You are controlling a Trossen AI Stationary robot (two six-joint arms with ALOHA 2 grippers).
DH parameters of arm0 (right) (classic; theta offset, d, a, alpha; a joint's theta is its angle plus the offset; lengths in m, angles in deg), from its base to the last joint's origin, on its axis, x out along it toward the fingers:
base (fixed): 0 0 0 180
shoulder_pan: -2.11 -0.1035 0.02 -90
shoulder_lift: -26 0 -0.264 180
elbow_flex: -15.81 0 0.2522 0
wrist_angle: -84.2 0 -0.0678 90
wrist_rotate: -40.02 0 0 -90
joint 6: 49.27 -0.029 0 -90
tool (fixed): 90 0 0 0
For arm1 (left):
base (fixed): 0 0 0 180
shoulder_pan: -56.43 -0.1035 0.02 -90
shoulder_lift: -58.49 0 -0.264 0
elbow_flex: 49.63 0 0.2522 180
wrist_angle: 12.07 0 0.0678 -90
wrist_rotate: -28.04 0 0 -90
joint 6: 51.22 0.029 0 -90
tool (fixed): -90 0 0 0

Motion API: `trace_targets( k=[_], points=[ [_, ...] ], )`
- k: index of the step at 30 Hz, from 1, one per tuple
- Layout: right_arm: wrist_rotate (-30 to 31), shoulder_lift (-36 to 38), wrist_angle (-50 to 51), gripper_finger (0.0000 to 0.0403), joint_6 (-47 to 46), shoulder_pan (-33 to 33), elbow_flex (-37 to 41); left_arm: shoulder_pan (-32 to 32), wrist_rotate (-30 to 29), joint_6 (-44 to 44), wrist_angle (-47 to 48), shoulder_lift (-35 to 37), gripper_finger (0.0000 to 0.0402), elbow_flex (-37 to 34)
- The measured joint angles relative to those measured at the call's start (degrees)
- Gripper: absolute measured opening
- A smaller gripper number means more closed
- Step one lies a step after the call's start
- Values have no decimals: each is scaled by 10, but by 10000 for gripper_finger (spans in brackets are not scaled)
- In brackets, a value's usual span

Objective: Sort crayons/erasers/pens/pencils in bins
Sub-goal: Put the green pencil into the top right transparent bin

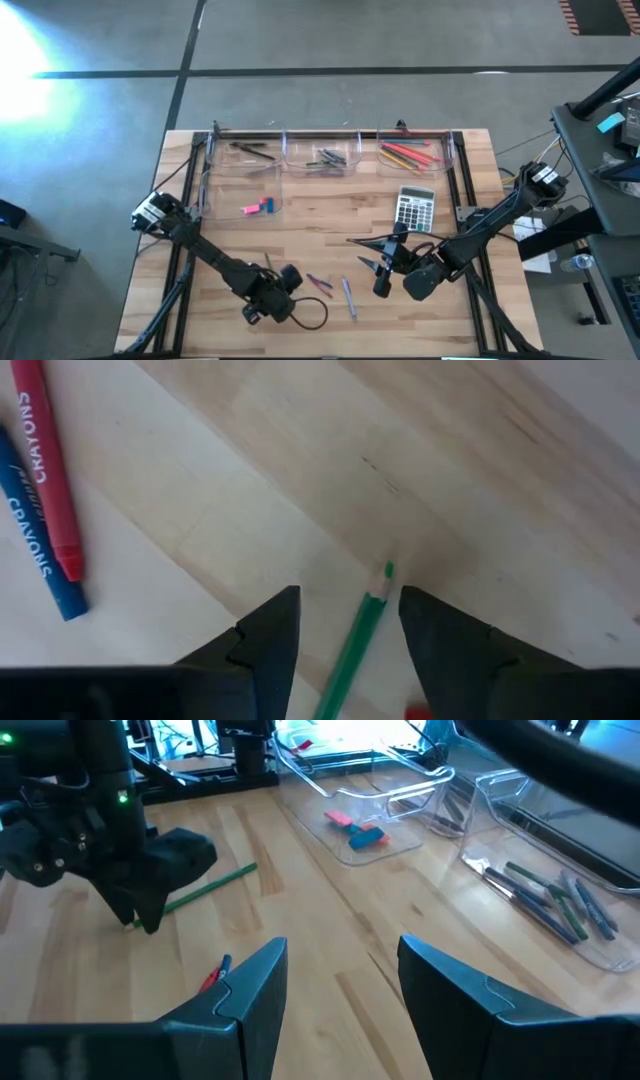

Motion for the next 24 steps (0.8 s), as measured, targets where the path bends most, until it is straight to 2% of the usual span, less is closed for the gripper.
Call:
trace_targets(
  k=[5,16,24],
  points=[
    [0,0,0,180,5,0,0,-5,9,-1,1,0,132,-2],
    [0,0,0,180,3,0,0,-27,45,0,2,-1,16,-11],
    [0,0,0,180,3,0,0,-42,30,3,6,1,4,-9]
  ],
)
